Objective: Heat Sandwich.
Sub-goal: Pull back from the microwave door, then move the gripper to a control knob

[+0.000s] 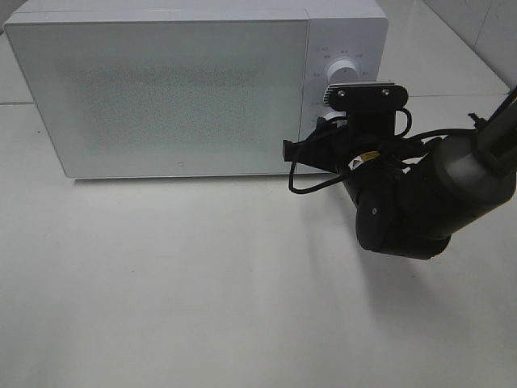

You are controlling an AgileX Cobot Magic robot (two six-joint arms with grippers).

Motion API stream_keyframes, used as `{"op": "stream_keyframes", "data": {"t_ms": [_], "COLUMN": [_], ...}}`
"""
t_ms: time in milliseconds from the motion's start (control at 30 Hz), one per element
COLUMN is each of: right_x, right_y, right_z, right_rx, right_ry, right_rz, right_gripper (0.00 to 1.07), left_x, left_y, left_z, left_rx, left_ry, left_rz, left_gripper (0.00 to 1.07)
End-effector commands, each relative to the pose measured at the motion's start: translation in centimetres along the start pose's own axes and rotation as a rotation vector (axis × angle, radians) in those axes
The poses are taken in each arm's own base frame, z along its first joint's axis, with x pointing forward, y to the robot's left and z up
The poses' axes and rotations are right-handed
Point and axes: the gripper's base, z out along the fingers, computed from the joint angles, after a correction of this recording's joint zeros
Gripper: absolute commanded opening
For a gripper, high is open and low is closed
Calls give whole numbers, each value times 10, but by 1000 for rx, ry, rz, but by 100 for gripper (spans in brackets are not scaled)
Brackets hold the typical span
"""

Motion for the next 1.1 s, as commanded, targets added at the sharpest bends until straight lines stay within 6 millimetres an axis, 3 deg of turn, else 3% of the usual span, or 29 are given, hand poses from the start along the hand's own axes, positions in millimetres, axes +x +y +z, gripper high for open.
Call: {"op": "stream_keyframes", "data": {"t_ms": [33, 533, 800, 1100], "right_x": [-4, -6, -7, -13], "right_y": [1, 5, 10, 12], "right_z": [-1, -1, -2, -2], "right_rx": [-8, -62, -115, -176], "right_ry": [-6, -16, 11, -23], "right_rz": [20, 395, 876, 1181], "right_gripper": [13, 13, 13, 13], "left_x": [2, 2, 2, 2], "left_y": [-1, -1, -1, -1], "left_z": [-3, -3, -3, -3], "left_rx": [4, 4, 4, 4], "left_ry": [-28, -28, -28, -28], "left_rz": [-7, -7, -7, -7], "left_gripper": [99, 99, 99, 99]}}
